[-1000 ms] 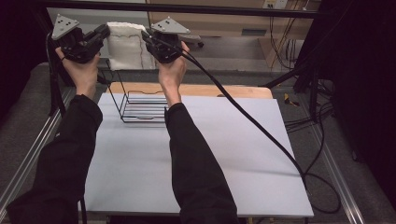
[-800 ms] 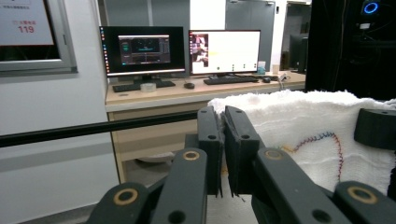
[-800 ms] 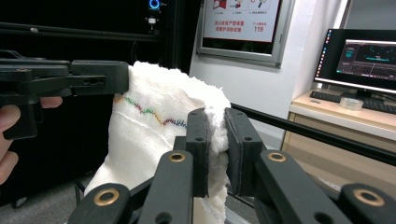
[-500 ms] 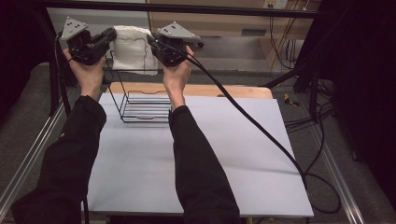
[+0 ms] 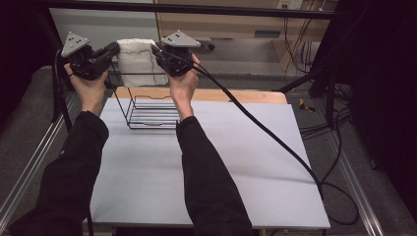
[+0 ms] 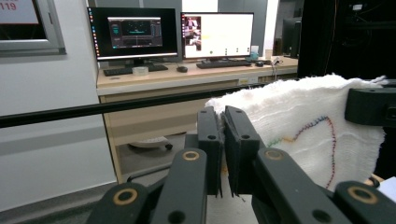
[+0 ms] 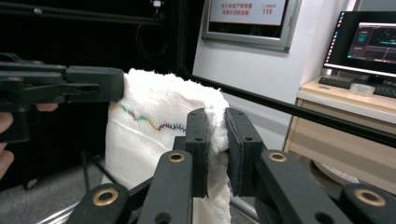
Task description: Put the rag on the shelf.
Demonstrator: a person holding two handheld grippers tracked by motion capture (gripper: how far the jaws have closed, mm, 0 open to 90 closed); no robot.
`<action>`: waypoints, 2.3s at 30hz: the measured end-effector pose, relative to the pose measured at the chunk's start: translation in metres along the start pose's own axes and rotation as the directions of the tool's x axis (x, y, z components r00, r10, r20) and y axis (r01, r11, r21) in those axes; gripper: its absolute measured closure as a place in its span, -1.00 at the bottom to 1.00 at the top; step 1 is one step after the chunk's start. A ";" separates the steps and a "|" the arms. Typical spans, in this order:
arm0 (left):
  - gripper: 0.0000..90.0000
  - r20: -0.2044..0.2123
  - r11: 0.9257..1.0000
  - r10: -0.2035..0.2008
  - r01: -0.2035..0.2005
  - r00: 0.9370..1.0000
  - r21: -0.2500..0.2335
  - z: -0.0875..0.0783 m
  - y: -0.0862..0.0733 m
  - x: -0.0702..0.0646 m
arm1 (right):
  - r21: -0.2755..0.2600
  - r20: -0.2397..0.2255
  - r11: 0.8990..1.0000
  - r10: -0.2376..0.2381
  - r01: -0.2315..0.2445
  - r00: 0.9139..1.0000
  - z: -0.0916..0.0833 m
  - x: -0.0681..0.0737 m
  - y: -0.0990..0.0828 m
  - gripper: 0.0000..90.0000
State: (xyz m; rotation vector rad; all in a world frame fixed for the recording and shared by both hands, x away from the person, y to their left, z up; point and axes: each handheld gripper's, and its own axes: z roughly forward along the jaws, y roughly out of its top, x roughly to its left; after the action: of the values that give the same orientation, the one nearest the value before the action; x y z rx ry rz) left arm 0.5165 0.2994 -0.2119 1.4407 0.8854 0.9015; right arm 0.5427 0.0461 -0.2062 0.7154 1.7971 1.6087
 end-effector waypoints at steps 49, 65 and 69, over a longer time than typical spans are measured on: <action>0.90 0.075 0.997 0.029 -0.034 0.997 0.063 -0.049 -0.035 -0.013 | 0.094 -0.109 0.995 -0.024 0.035 0.994 -0.033 0.022 -0.032 0.68; 0.90 0.087 0.991 0.026 -0.037 0.996 0.126 -0.052 -0.047 -0.015 | 0.174 -0.142 0.984 -0.025 0.049 0.990 -0.038 0.027 -0.037 0.47; 0.91 0.087 0.989 0.028 -0.040 0.996 0.139 -0.052 -0.049 -0.015 | 0.192 -0.141 0.979 -0.036 0.063 0.989 -0.039 0.029 -0.038 0.45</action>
State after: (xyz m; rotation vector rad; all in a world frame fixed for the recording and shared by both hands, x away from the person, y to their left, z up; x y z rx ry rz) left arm 0.4616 0.3103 -0.2593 1.6086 0.8771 0.8101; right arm 0.4944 0.0371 -0.2440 0.6541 2.0778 1.4935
